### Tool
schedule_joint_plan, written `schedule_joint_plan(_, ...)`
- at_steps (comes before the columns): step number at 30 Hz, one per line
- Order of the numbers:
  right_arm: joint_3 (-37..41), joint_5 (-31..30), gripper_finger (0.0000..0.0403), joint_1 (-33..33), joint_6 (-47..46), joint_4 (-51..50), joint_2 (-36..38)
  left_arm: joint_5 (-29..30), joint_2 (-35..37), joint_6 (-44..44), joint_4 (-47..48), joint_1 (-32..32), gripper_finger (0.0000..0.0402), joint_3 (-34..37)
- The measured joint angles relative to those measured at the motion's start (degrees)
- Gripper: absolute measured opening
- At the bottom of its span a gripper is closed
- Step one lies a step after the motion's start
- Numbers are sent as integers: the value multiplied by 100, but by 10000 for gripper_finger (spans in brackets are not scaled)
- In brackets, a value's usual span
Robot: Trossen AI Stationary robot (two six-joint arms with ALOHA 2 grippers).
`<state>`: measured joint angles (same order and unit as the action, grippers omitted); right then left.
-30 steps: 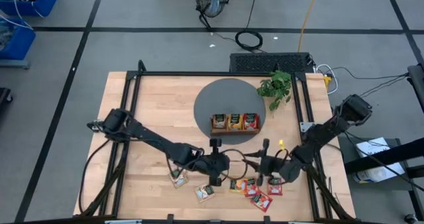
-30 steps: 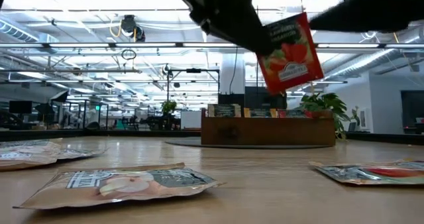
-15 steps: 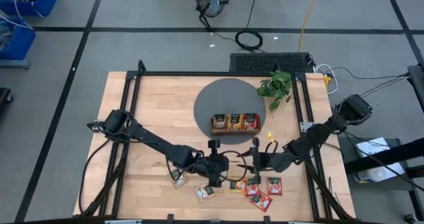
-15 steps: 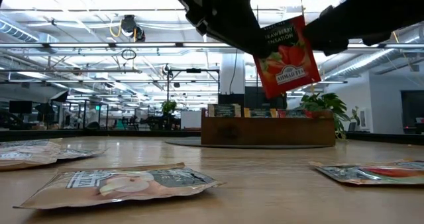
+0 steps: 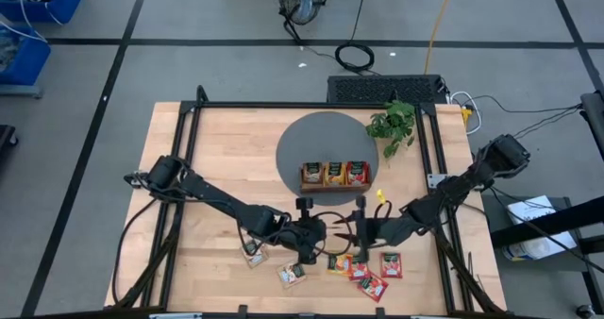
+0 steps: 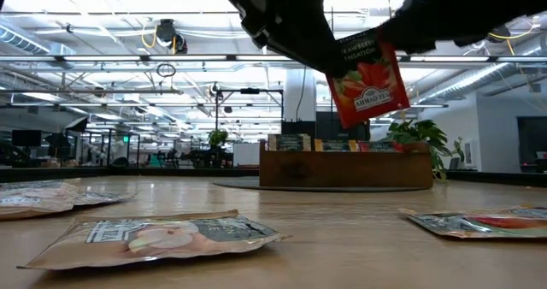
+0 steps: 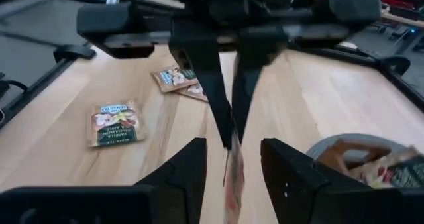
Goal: Pick & Place Tea
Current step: Put the red tea bag into the right section of the wooden organizer
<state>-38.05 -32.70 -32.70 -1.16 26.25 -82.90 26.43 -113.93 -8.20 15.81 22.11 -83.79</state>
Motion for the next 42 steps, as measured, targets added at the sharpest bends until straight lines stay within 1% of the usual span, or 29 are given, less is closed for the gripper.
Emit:
schedule_joint_plan(2,-455,1,128,39,-117,-1021,12,-39,0,-107,180,-2,8,0)
schedule_joint_plan(4,-1005,2,128,105,-450,-2248,14,-70,0,-226,344,-11,4,0)
schedule_joint_plan(6,-1485,3,128,177,-764,-3248,-11,-69,0,-323,486,-17,4,0)
schedule_joint_plan(7,-1671,24,128,216,-831,-3569,-47,-65,0,-359,514,-17,5,0)
schedule_joint_plan(9,-1879,314,128,283,-815,-3989,-72,-63,0,-398,538,-17,7,0)
schedule_joint_plan(13,-1960,1020,128,502,-872,-4075,-69,-16,0,-399,533,-22,3,0)
schedule_joint_plan(17,-1956,1050,128,605,-994,-4160,-72,105,0,-417,512,-40,7,0)
schedule_joint_plan(24,-1956,1057,128,649,-869,-4130,-74,105,0,-410,469,-149,6,0)
schedule_joint_plan(30,-1953,1081,128,721,-742,-4064,-224,105,0,-353,369,-186,4,0)
schedule_joint_plan(33,-1947,1316,126,792,-726,-4075,-310,105,0,-353,368,-186,8,0)
schedule_joint_plan(35,-1947,1352,117,837,-723,-3950,-333,105,0,-354,374,-186,5,0)
schedule_joint_plan(37,-1947,1350,99,871,-713,-3940,-329,103,0,-338,372,-190,3,0)
schedule_joint_plan(41,-1947,1366,43,909,-706,-3882,-329,101,0,-353,388,-190,9,0)
schedule_joint_plan(42,-1947,1465,25,920,-666,-3860,-329,100,0,-351,394,-190,9,0)
